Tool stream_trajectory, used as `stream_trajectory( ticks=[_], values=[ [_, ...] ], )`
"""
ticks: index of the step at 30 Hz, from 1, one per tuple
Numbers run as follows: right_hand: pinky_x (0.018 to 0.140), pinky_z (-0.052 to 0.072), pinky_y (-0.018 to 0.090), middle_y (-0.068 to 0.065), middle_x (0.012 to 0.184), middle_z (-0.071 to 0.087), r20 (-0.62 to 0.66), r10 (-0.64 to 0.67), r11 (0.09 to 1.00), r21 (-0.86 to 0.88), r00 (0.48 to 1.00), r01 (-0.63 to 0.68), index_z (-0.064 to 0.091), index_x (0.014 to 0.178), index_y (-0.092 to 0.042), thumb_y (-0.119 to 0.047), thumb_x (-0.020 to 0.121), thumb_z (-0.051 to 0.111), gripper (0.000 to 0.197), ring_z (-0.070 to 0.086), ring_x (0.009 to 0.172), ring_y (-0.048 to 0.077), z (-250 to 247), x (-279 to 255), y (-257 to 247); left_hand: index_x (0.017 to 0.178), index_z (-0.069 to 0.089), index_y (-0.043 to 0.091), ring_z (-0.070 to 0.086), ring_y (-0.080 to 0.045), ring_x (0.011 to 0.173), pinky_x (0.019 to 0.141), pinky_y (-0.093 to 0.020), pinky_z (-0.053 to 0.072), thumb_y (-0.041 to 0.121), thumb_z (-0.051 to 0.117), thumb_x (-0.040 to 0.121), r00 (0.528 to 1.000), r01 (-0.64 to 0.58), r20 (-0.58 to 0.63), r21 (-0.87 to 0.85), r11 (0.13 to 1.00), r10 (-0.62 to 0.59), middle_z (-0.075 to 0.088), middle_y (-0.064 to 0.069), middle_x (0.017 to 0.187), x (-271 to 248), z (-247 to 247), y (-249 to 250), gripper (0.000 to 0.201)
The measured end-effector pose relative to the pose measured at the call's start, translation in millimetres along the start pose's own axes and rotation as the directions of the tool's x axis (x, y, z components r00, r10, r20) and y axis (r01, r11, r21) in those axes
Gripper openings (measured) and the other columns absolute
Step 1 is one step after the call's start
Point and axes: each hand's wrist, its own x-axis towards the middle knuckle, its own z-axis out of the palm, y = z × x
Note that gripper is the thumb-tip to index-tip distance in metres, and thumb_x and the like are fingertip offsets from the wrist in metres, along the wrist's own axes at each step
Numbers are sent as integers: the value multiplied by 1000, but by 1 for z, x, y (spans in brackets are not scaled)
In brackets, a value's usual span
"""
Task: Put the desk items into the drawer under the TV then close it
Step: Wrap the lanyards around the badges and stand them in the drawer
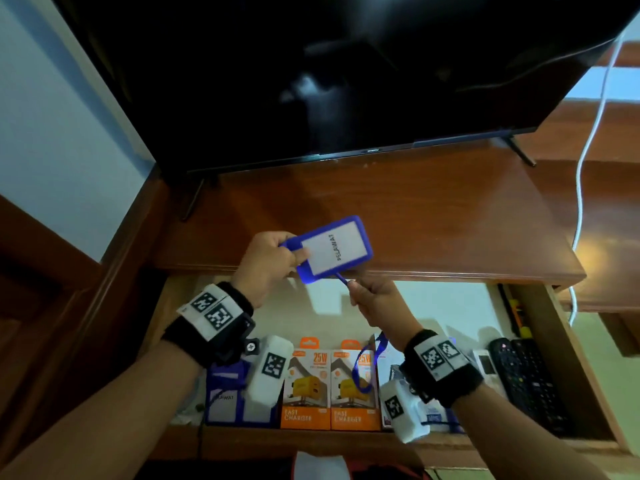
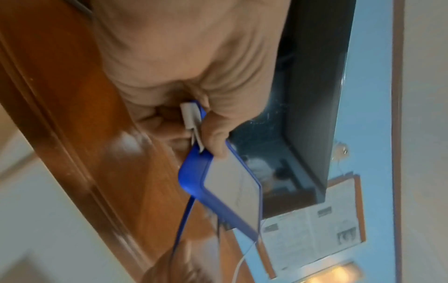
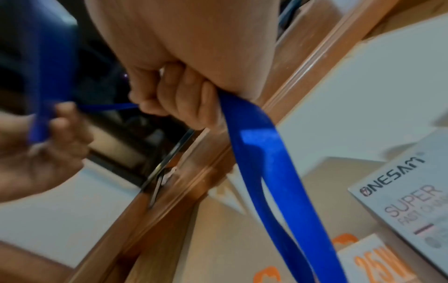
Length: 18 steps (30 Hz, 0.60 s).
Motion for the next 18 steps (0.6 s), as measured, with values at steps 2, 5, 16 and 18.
stream_trajectory(
  ticks=[2, 5, 16, 18],
  values=[
    [45, 25, 17, -11, 38, 40, 14, -44, 981, -187, 999, 46, 50, 58, -19, -16, 95, 52, 38, 34, 38, 3, 8, 1, -8, 92, 63, 6, 62, -39, 76, 52, -18, 45, 3, 62, 88, 991, -20, -130, 35, 999, 24, 65, -10, 80, 13, 4, -13, 6],
    [48, 26, 19, -9, 50, 44, 213, -31, 908, -403, 977, 116, 53, 67, -16, -16, 94, 53, 27, 38, 47, 4, 17, -3, -25, 92, 67, 8, 66, -34, 89, 68, -33, 54, 11, 67, 83, 969, -73, -224, 156, 985, 107, 70, -15, 91, 25, 3, -31, 9],
    [57, 38, 24, 4, 62, 61, 337, -66, 851, -472, 939, 230, 67, 69, -7, -9, 82, 70, 13, 48, 56, 8, -34, 18, -77, 68, 54, 24, 50, -12, 65, 61, -26, 36, 0, 62, 81, 927, -289, 337, 363, 886, 165, 55, 5, 66, -1, -1, -47, 28],
    [54, 36, 22, -5, 56, 58, 325, -60, 890, -410, 944, 198, 66, 65, -10, -7, 79, 72, 16, 46, 53, 6, -37, 22, -71, 66, 54, 24, 51, -12, 66, 63, -26, 38, -3, 61, 81, 889, -291, 443, 350, 891, 116, 55, 5, 66, -9, -3, -40, 31]
  ],
)
